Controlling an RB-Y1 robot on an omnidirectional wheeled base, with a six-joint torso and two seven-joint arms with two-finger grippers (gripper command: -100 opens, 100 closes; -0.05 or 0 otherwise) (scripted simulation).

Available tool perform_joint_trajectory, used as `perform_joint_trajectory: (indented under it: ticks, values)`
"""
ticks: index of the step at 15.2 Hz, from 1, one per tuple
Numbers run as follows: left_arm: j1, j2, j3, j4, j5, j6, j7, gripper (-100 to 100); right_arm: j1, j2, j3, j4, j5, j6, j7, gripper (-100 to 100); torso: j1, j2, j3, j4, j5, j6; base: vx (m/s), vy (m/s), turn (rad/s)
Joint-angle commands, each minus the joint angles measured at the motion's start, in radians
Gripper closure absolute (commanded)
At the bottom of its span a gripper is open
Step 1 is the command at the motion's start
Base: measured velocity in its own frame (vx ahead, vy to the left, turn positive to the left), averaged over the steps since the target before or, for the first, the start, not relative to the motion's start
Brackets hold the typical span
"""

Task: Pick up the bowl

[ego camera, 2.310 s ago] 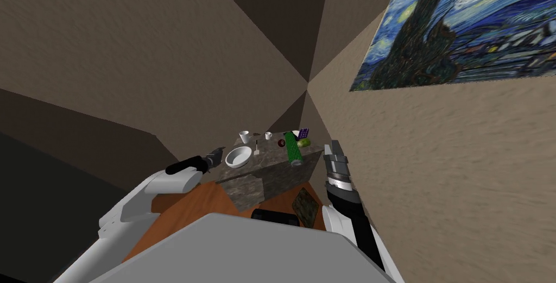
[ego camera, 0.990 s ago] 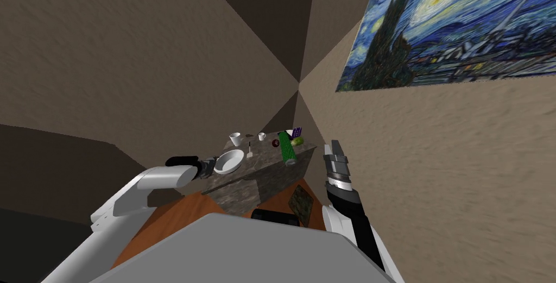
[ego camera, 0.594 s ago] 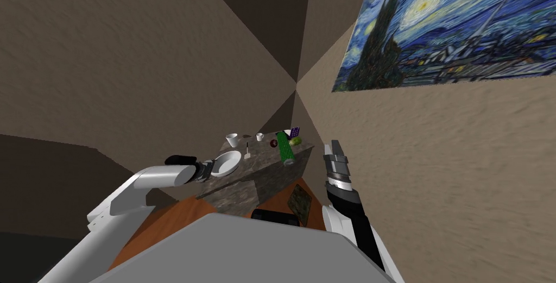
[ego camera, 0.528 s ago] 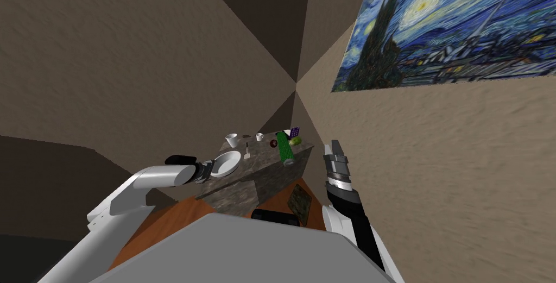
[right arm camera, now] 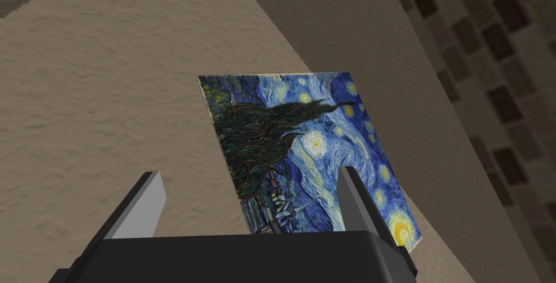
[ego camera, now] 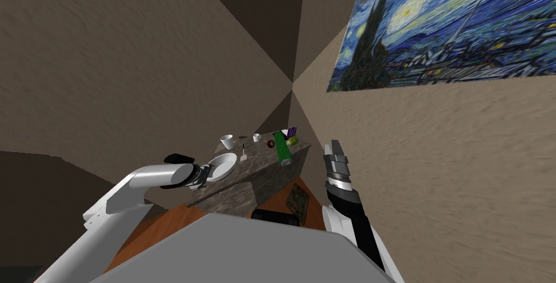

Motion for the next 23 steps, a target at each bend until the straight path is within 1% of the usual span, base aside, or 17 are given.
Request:
perform_joint_trajectory:
  ticks: [1, 2, 3, 4, 7, 8, 9, 11, 12, 13, 14, 15, 16, 20, 21, 22, 23]
  values:
    - [-0.003, 0.001, 0.004, 0.001, 0.005, 0.030, 0.001, -100, 0.000, 0.000, 0.000, 0.000, 0.000, 0.000, 0.000, 0, 0.000, 0.000, 0.000, 0.000, 0.000, 0.000, 0.010, -0.001, -0.028]
    - [-0.009, 0.001, 0.014, 0.006, 0.017, 0.066, 0.002, -100, 0.000, 0.000, 0.000, 0.000, 0.000, 0.000, 0.000, 0, 0.000, 0.000, 0.000, 0.000, 0.000, 0.000, 0.014, -0.004, -0.061]
    - [-0.009, 0.001, 0.014, 0.006, 0.017, 0.077, 0.002, -100, 0.000, 0.000, 0.000, 0.000, 0.000, 0.000, 0.000, 0, 0.000, 0.000, 0.000, 0.000, 0.000, 0.000, 0.016, -0.003, -0.079]
    - [-0.014, 0.001, 0.024, 0.010, 0.028, 0.103, 0.003, -100, 0.000, 0.000, 0.000, 0.000, 0.000, 0.000, 0.000, 0, 0.000, 0.000, 0.000, 0.000, 0.000, 0.000, 0.019, -0.005, -0.121]
    - [-0.018, 0.001, 0.032, 0.014, 0.038, 0.155, 0.003, -100, 0.000, 0.000, 0.000, 0.000, 0.000, 0.000, 0.000, 0, 0.000, 0.000, 0.000, 0.000, 0.000, 0.000, 0.018, -0.005, -0.085]
    - [-0.022, 0.001, 0.039, 0.017, 0.047, 0.183, 0.004, -100, 0.000, 0.000, 0.000, 0.000, 0.000, 0.000, 0.000, 0, 0.000, 0.000, 0.000, 0.000, 0.000, 0.000, 0.017, -0.006, -0.067]
    - [-0.022, 0.001, 0.039, 0.017, 0.047, 0.186, 0.004, -100, 0.000, 0.000, 0.000, 0.000, 0.000, 0.000, 0.000, 0, 0.000, 0.000, 0.000, 0.000, 0.000, 0.000, 0.016, -0.005, -0.056]
    - [-0.027, 0.001, 0.049, 0.021, 0.059, 0.231, 0.004, -100, 0.000, 0.000, 0.000, 0.000, 0.000, 0.000, 0.000, 0, 0.000, 0.000, 0.000, 0.000, 0.000, 0.000, 0.017, -0.004, -0.074]
    - [-0.029, 0.000, 0.052, 0.022, 0.062, 0.245, 0.005, -100, 0.000, 0.000, 0.000, 0.000, 0.000, 0.000, 0.000, 0, 0.000, 0.000, 0.000, 0.000, 0.000, 0.000, 0.016, -0.003, -0.082]
    - [-0.029, 0.000, 0.053, 0.023, 0.064, 0.252, 0.005, -100, 0.000, 0.000, 0.000, 0.000, 0.000, 0.000, 0.000, 0, 0.000, 0.000, 0.000, 0.000, 0.000, 0.000, 0.014, -0.003, -0.048]
    - [-0.025, -0.001, 0.051, 0.018, 0.061, 0.237, 0.004, -100, 0.000, 0.000, 0.000, 0.000, 0.000, 0.000, 0.000, 0, 0.000, 0.000, 0.000, 0.000, 0.000, 0.000, 0.008, -0.002, -0.012]
    - [-0.028, -0.006, 0.037, 0.054, 0.047, 0.206, -0.004, -100, 0.000, 0.000, 0.000, 0.000, 0.000, 0.000, 0.000, 0, 0.000, 0.000, 0.000, 0.000, 0.000, 0.000, -0.004, -0.001, -0.020]
    - [-0.028, -0.006, 0.037, 0.054, 0.047, 0.206, -0.004, -100, 0.000, 0.000, 0.000, 0.000, 0.000, 0.000, 0.000, 0, 0.000, 0.001, 0.000, 0.000, 0.000, 0.000, -0.013, 0.000, -0.030]
    - [-0.033, -0.013, 0.014, 0.108, 0.024, 0.153, -0.016, -100, 0.000, 0.000, 0.000, 0.000, 0.000, 0.000, 0.000, 0, 0.000, 0.002, 0.001, 0.000, 0.000, 0.000, -0.016, 0.000, -0.020]
    - [-0.033, -0.010, 0.021, 0.095, 0.031, 0.169, -0.012, -100, 0.000, 0.000, 0.000, 0.000, 0.000, 0.000, 0.000, 0, 0.000, 0.002, 0.001, 0.000, 0.000, 0.000, -0.009, 0.000, -0.009]
    - [-0.033, -0.011, 0.019, 0.099, 0.029, 0.164, -0.013, 100, 0.000, 0.000, 0.000, 0.000, 0.000, 0.000, 0.000, 0, 0.000, 0.002, 0.001, 0.000, 0.000, 0.000, 0.000, 0.000, 0.000]
    - [-0.033, -0.011, 0.019, 0.099, 0.029, 0.163, -0.013, 100, 0.000, 0.000, 0.000, 0.000, 0.000, 0.000, 0.000, 0, 0.000, 0.002, 0.001, 0.000, 0.000, 0.000, 0.000, 0.000, 0.000]
